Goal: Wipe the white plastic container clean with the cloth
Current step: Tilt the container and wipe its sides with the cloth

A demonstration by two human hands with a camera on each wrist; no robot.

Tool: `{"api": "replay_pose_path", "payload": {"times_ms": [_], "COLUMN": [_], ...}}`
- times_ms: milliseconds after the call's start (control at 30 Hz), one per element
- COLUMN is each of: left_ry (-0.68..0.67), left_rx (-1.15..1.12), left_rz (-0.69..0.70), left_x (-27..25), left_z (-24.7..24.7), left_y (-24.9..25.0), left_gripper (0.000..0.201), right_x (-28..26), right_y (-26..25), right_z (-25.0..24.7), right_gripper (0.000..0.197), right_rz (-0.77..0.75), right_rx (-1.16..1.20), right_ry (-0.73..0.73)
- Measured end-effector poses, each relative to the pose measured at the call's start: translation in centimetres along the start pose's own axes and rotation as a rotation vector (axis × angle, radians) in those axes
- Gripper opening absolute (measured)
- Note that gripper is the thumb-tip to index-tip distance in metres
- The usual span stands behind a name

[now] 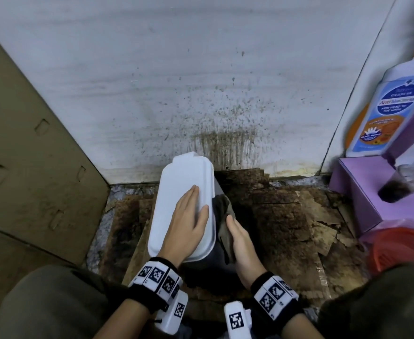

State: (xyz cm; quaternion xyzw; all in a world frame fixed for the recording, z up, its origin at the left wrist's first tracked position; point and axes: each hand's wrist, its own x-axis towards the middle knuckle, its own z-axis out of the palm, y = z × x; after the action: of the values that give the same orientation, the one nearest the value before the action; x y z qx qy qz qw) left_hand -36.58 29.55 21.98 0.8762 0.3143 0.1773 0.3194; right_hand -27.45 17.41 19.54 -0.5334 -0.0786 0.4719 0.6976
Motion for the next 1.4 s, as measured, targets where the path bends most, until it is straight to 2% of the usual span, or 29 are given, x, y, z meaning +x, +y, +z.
{"api": "replay_pose_path", "payload": {"times_ms": [100,200,333,500,567,667,833,933,1000,1133,1233,1400], "left_ry": [0.067,0.118,0.138,0.075,0.066,0.063,0.135,0.17,0.173,0.172,0.18,0.164], "left_rx": [0.058,0.036,0.062,0.073,0.063,0.06,0.037,-0.008,-0.004,-0.01,0.008,-0.005], "left_rz": [0.006,-0.062,-0.111,-0.137,-0.128,-0.107,-0.062,-0.063,-0.059,-0.062,-0.059,-0.09], "left_x": [-0.3,-0.4,-0.6,-0.3,-0.5,-0.2,-0.1,-0.1,0.0,0.1,0.0,-0.1], "left_z": [-0.1,-0.9,-1.8,-2.4,-2.9,-4.1,-3.9,-3.5,-3.4,-3.4,-3.4,-3.5], "left_y": [-1.4,-3.1,-4.4,-5.6,-5.6,-5.7,-6.6,-7.3,-7.7,-8.1,-8.1,-8.2], "left_gripper": [0.063,0.061,0.062,0.062,0.06,0.055,0.06,0.066,0.066,0.063,0.062,0.056], "right_x": [-0.3,0.2,1.2,2.1,2.0,1.7,1.8,2.5,3.0,3.7,4.3,5.3], "right_y": [0.2,1.4,3.4,4.5,4.5,4.8,6.0,6.9,7.5,8.6,9.5,11.0], "right_z": [0.7,1.0,1.5,1.8,2.0,2.7,4.4,5.2,5.5,6.4,6.9,5.5], "right_gripper": [0.037,0.042,0.044,0.046,0.043,0.042,0.044,0.052,0.054,0.048,0.053,0.057], "right_rz": [0.081,0.117,0.111,0.069,0.023,-0.045,-0.139,-0.224,-0.253,-0.377,-0.474,-0.546], "right_rx": [0.079,0.133,0.152,0.099,0.072,-0.003,-0.175,-0.41,-0.483,-0.608,-0.662,-0.737], "right_ry": [-0.07,-0.091,-0.033,0.102,0.142,0.108,-0.017,-0.106,-0.14,-0.093,-0.015,0.041]}}
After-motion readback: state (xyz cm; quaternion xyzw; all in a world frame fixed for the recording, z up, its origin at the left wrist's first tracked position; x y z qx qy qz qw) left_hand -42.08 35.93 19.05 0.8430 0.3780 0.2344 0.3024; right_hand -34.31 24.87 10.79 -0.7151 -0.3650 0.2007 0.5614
